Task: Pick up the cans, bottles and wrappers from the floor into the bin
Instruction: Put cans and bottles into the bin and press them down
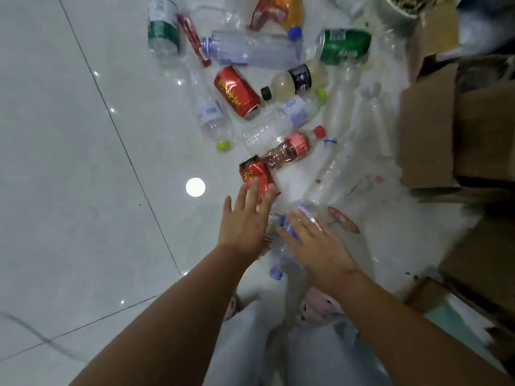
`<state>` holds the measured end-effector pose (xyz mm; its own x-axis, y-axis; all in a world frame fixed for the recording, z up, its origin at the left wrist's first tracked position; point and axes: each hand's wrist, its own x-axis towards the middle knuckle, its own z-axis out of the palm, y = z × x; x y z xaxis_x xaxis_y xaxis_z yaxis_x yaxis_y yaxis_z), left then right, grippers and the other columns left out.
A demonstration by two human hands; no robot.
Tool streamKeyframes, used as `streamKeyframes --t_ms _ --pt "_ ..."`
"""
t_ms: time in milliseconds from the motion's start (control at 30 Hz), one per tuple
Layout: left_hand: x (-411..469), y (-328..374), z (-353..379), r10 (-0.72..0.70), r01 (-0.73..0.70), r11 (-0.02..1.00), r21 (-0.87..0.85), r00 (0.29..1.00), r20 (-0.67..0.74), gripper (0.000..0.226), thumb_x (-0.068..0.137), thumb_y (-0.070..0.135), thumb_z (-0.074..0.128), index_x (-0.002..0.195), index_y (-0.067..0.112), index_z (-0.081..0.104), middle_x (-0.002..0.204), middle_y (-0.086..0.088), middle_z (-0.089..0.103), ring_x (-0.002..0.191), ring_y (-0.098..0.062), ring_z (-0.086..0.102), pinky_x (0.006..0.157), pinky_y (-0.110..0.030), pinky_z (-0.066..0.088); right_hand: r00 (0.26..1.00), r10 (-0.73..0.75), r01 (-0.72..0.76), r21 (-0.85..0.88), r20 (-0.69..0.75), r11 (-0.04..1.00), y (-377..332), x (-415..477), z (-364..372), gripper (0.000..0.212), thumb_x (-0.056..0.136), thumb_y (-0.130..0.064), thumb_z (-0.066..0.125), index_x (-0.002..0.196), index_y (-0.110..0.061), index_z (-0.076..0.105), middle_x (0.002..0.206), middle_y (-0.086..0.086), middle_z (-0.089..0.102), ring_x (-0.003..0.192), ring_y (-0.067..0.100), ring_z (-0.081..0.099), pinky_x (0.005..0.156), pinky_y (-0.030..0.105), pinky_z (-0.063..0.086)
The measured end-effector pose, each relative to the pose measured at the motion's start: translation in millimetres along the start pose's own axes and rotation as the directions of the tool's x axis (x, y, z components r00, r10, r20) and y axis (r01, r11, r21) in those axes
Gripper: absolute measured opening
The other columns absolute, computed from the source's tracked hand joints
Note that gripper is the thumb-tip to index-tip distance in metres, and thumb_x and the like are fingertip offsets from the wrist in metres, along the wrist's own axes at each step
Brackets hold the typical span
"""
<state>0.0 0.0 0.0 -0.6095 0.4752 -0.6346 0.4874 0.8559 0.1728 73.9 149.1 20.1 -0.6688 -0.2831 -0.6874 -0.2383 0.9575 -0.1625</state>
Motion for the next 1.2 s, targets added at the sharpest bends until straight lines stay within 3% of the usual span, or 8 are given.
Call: streamKeyframes --t_ms 233,433,600,767,900,967,1100,1200 --pt "71.1 -24.9 33.8 0.431 -0.373 0.809 0.454 0.902 -0.028 0.062 0.091 0.013 0.018 0.151 0.016 -0.001 0.159 -0.014 0.002 0.146 -0.033 0.002 0.116 -0.048 0.002 0.986 -0.131 0.117 -0.134 -0.105 0.984 22.1 39.7 67.5 0.05 0.097 -0.02 0.037 0.145 -0.012 0.026 0.154 0.018 0.019 0.142 0.035 0.01 0.113 0.048 -0.005" --pt "94.9 -35.9 34.7 0.502 -0.347 0.695 0.63 0.861 -0.079 0.044 0.087 0.013 0.035 0.126 0.02 0.054 0.13 -0.006 0.056 0.129 -0.031 0.046 0.109 -0.046 0.033 0.987 -0.15 0.133 -0.222 -0.062 0.966 31.5 64.9 80.7 0.054 0.094 -0.017 0.047 0.143 -0.011 0.024 0.15 0.022 0.022 0.141 0.038 0.011 0.112 0.053 -0.005" --pt "71.7 -31.8 11.3 0.424 -0.355 0.794 0.494 0.905 -0.031 0.037 0.09 0.011 0.039 0.127 0.01 0.039 0.128 -0.012 0.05 0.124 -0.034 0.042 0.109 -0.049 0.029 0.982 -0.153 0.12 -0.261 -0.109 0.958 28.8 46.1 42.4 0.057 0.085 -0.016 0.058 0.135 -0.009 0.032 0.139 0.017 0.038 0.133 0.035 0.029 0.113 0.052 0.005" --pt "8.7 -25.7 -87.7 0.379 -0.322 0.874 0.365 0.92 -0.096 0.065 0.076 0.019 -0.003 0.127 0.006 0.035 0.123 -0.014 0.048 0.111 -0.034 0.047 0.101 -0.047 0.03 0.972 -0.14 0.067 -0.351 -0.187 0.934 23.6 -10.5 -52.5 0.06 0.075 0.001 0.033 0.133 -0.012 0.043 0.131 0.012 0.05 0.129 0.031 0.041 0.112 0.051 0.016" --pt "-49.1 -37.4 -183.7 0.321 -0.242 0.919 0.31 0.917 -0.238 0.045 0.08 0.016 0.035 0.123 0.007 0.039 0.113 -0.011 0.052 0.096 -0.03 0.051 0.08 -0.04 0.037 0.975 -0.09 -0.001 -0.409 -0.203 0.913 18.9 -48.9 -158.7 0.071 0.07 -0.011 0.063 0.135 -0.012 0.035 0.136 0.013 0.043 0.132 0.034 0.033 0.113 0.052 0.011" --pt "-82.5 -49.5 -237.3 0.237 -0.171 0.948 0.269 0.943 -0.235 0.055 0.074 0.019 0.054 0.125 0.01 0.036 0.114 -0.01 0.051 0.097 -0.03 0.051 0.074 -0.039 0.037 0.976 -0.04 -0.054 -0.414 -0.216 0.909 9.4 -68.2 -222.8 0.082 0.067 -0.02 0.07 0.138 -0.012 0.029 0.138 0.013 0.039 0.131 0.033 0.031 0.112 0.051 0.012" --pt "-145.7 -92.5 -357.8 0.147 -0.072 0.969 0.238 0.938 -0.315 0.057 0.073 0.029 0.058 0.124 0.013 0.037 0.108 -0.006 0.052 0.093 -0.029 0.053 0.066 -0.034 0.032 0.952 -0.008 -0.11 -0.366 -0.306 0.924 -17.2 -100.9 -353.8 0.064 0.066 -0.03 0.068 0.124 -0.011 0.047 0.112 0.008 0.054 0.103 0.029 0.05 0.095 0.043 0.038" --pt "-196.6 -133.3 -459.0 0.087 0.002 0.978 0.211 0.906 -0.413 0.054 0.072 0.034 0.06 0.119 0.013 0.043 0.103 -0.006 0.055 0.089 -0.029 0.054 0.062 -0.032 0.031 0.911 0.082 -0.198 -0.253 -0.405 0.947 -37.7 -123.6 -456.4 0.071 0.063 -0.041 0.071 0.123 -0.01 0.05 0.107 0.008 0.058 0.096 0.028 0.054 0.084 0.038 0.042"
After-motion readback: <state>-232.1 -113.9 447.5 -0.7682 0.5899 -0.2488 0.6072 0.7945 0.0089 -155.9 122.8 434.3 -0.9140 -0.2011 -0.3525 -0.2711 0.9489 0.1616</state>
